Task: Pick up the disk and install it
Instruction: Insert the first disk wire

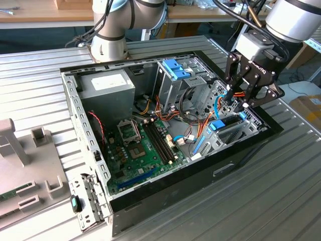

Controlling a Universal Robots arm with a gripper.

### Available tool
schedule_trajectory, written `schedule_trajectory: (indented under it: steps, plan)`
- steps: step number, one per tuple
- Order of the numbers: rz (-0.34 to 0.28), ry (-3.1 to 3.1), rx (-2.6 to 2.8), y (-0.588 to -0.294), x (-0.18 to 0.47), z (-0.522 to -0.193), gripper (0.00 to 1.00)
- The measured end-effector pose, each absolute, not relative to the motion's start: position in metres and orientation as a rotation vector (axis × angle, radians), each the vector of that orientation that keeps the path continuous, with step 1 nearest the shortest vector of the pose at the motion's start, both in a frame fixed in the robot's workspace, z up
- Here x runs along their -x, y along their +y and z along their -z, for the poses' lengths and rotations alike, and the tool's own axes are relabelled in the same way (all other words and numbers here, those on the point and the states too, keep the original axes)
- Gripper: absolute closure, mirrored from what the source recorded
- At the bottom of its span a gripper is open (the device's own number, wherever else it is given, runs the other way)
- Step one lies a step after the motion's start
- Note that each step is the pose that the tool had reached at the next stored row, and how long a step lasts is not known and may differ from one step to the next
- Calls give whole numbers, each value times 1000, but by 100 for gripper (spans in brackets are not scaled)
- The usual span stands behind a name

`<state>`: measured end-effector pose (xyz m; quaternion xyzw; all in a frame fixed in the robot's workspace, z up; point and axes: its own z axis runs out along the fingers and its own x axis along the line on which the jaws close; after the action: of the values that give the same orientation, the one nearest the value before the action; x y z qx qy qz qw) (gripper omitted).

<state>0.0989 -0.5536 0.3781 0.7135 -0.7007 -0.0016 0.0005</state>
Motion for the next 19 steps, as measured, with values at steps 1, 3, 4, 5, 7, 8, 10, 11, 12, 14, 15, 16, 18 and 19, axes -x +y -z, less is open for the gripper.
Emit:
schedule_trajectory:
  steps: [1, 3, 4, 5, 7, 8, 10, 11, 12, 14, 15, 16, 18, 19]
  plan:
    - [5, -2201, -2241, -554, -99, -378, 56]
    - [5, -2201, -2241, -554, -99, -378, 56]
    - [5, -2201, -2241, -554, -100, -378, 56]
    - [5, -2201, -2241, -554, -100, -378, 56]
    - [5, -2201, -2241, -554, -100, -378, 56]
    - [5, -2201, -2241, -554, -100, -378, 56]
    - [5, -2201, -2241, -554, -101, -378, 56]
    - [5, -2201, -2241, -554, -101, -378, 56]
    - [5, -2201, -2241, -553, -101, -378, 56]
    - [5, -2201, -2241, -553, -102, -378, 56]
    - [5, -2201, -2241, -553, -102, -378, 56]
    - [5, -2200, -2241, -553, -102, -378, 56]
    - [5, -2200, -2241, -553, -105, -378, 56]
    - [5, -2200, -2241, -552, -107, -378, 56]
